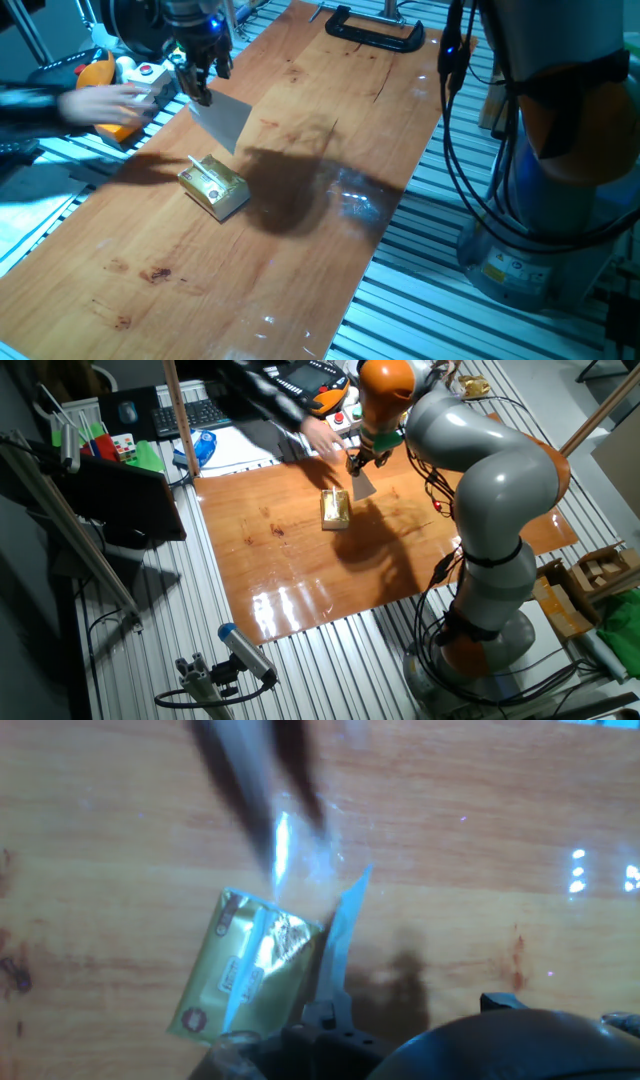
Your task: Pull out a napkin
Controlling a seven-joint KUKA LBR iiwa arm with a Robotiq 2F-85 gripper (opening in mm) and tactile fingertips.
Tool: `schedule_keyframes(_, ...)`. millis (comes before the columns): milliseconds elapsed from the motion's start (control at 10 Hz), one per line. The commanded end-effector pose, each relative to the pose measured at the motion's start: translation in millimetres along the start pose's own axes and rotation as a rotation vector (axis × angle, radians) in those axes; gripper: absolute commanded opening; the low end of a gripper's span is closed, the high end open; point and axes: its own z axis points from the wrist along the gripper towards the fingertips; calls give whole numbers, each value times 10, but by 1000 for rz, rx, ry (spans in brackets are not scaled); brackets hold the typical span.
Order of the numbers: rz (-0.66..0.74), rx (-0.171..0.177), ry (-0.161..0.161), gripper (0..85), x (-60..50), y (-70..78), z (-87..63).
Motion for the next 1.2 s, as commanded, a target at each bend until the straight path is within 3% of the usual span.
schedule_keyframes(0,-3,11,-17,737,-4,4,-3)
schedule_keyframes(100,-20,22,-17,730,7,1,-17)
schedule_keyframes(200,-22,9,16,713,40,-2,-49)
schedule_keyframes(400,16,-8,51,700,32,50,-68)
schedule_keyframes(600,38,-80,97,667,20,98,-45)
schedule_keyframes(800,69,-101,130,603,-25,236,-75)
schedule_keyframes(900,79,-106,149,553,-69,346,-100)
schedule_keyframes(1100,81,-130,161,350,-54,532,-126)
